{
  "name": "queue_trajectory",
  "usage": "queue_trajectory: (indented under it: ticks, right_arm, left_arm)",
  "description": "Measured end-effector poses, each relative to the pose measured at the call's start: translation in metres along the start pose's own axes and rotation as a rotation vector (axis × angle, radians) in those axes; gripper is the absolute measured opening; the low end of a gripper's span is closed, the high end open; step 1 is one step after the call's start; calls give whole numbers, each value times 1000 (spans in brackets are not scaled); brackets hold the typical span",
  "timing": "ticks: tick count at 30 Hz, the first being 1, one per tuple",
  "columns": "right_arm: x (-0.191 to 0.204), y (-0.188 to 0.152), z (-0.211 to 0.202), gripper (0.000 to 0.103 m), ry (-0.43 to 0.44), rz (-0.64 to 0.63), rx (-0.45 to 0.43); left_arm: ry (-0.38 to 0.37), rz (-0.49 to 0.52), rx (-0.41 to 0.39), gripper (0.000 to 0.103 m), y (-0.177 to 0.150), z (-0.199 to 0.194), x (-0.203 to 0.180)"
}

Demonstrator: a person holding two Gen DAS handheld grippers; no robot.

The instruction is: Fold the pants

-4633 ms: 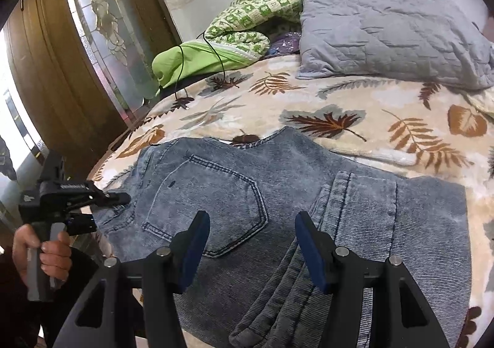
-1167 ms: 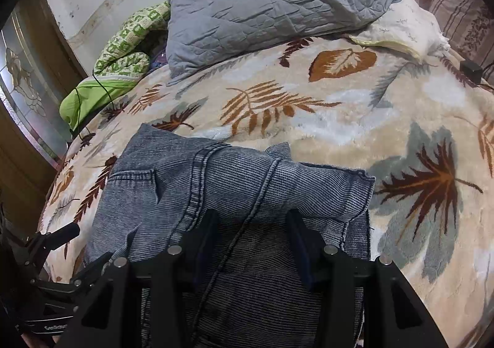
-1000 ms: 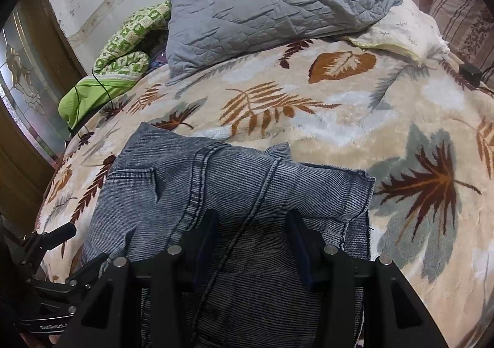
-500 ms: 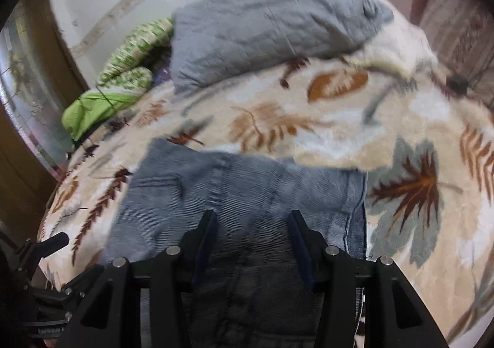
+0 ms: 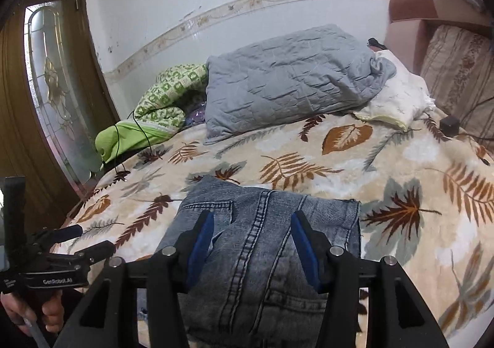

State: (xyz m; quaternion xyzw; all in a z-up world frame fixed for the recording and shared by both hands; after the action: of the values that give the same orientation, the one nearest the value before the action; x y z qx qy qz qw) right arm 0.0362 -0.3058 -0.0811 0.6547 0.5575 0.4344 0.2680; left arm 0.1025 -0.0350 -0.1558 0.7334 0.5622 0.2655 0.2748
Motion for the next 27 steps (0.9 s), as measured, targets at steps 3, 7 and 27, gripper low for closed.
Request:
queue_trajectory:
  ticks: [3, 7, 27]
  right_arm:
    - [4, -3, -9, 56, 10, 2, -9]
    - [13, -6, -21, 57, 7, -23, -23]
    - [4, -8, -37, 60, -8, -18, -60]
  left_arm:
    - [-4, -10, -5, 100, 0, -4, 4]
    - [-1, -29, -3, 100, -1, -8, 11]
    - [37, -27, -51, 100, 6, -21, 16]
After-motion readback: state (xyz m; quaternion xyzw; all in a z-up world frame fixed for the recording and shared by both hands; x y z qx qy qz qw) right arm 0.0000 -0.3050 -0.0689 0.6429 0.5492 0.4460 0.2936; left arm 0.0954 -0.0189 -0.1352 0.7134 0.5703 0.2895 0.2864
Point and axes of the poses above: each gripper's, at about its wrist camera, not at the fingertips, and z roughly the way its jaws point, x to its left, y to its top, the point moved 9 cm from there along z, roughly the way its jaws point
